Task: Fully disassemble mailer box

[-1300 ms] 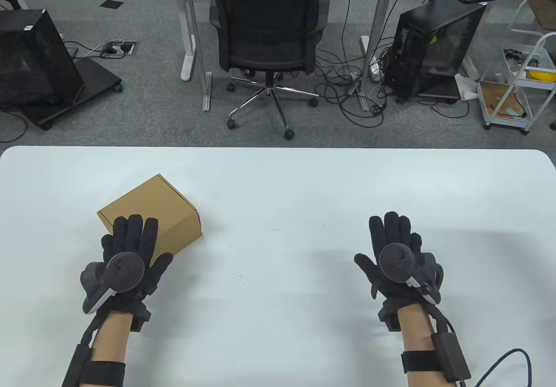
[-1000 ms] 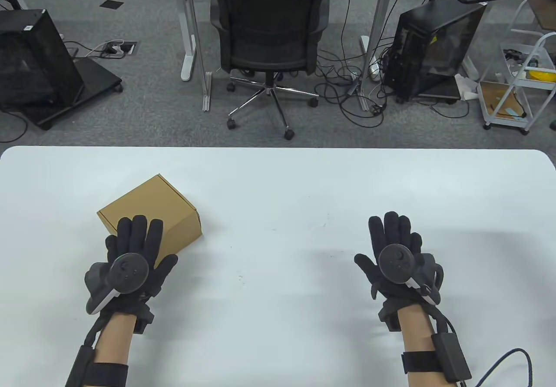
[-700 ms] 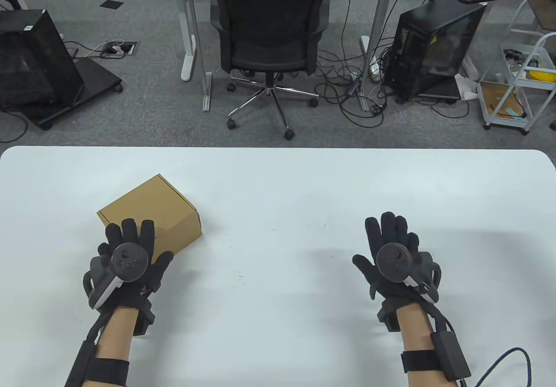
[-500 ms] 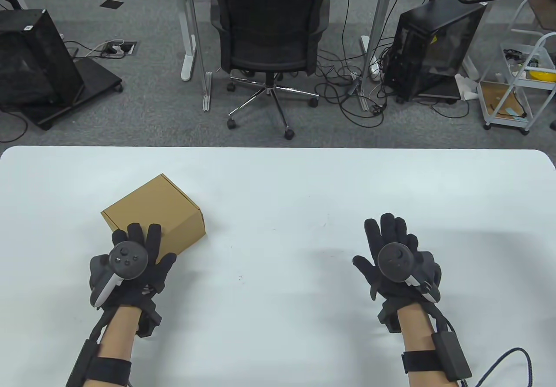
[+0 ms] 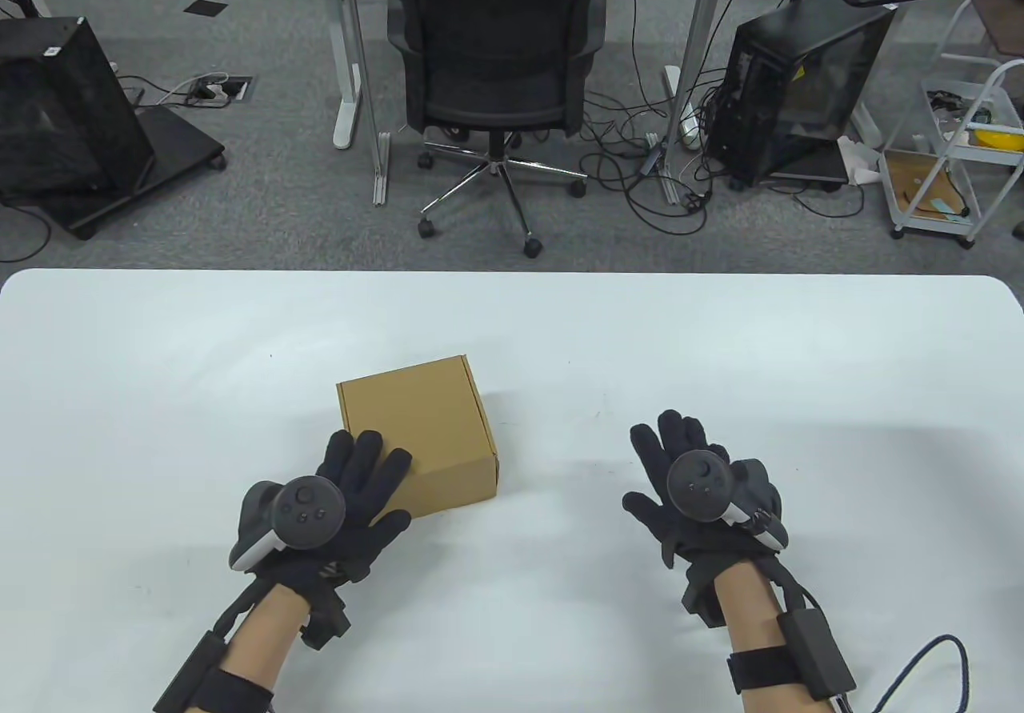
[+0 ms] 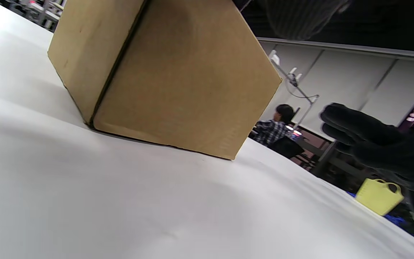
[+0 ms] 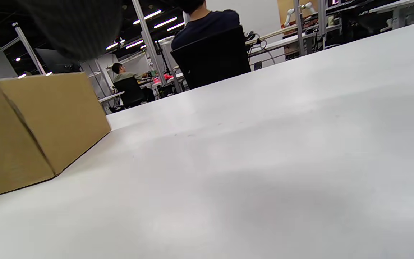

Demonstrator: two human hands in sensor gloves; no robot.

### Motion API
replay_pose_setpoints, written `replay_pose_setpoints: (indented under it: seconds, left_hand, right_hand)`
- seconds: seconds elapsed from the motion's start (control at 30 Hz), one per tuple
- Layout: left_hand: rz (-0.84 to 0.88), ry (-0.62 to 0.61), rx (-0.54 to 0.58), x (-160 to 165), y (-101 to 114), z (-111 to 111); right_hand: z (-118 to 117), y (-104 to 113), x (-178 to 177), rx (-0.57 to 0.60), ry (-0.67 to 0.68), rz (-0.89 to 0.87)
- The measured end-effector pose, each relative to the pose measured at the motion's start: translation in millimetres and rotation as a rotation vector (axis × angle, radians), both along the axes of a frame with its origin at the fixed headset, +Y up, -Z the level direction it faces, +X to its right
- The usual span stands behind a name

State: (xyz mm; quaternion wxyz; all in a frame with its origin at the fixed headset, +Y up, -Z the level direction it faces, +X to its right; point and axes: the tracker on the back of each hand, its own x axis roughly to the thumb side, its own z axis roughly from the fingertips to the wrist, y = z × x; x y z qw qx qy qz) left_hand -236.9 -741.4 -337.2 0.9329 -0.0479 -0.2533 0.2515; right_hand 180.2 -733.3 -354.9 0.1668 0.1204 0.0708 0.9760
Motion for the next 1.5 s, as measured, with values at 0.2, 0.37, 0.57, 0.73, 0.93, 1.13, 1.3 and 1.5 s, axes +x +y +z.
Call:
replay_pose_setpoints:
  seconds: [0.2, 0.37, 0.57, 0.73, 0.93, 1.13, 1.3, 1.5]
  left_hand:
    - [0.016, -0.087, 0.014, 13, -3, 5]
    - [0.061, -0.132, 0.016, 20, -5, 8]
    - [0.126, -0.259, 0.002, 36, -7, 14]
    - [0.191, -0.287, -0.042, 39, -8, 16]
    - [0.332, -0.150, -0.133, 24, -14, 8]
    - [0.375, -0.185, -0.346, 19, -29, 2]
    - [0.371, -0.165, -0.197, 21, -22, 6]
    - [0.390, -0.178, -0.099, 26, -12, 13]
  right_hand:
    - [6, -5, -26, -0.019, 0.091, 0.065]
    - [12, -10, -46, -0.025, 0.166, 0.073]
    - [17, -13, -57, 0.021, 0.203, 0.102]
    - [15, -18, -54, -0.018, 0.200, 0.048]
    - [13, -20, -52, 0.000, 0.191, -0.001]
    - [14, -19, -55, 0.007, 0.183, -0.003]
    - [15, -16, -51, 0.038, 0.162, -0.092]
    - [17, 1, -42, 0.104, 0.127, -0.233]
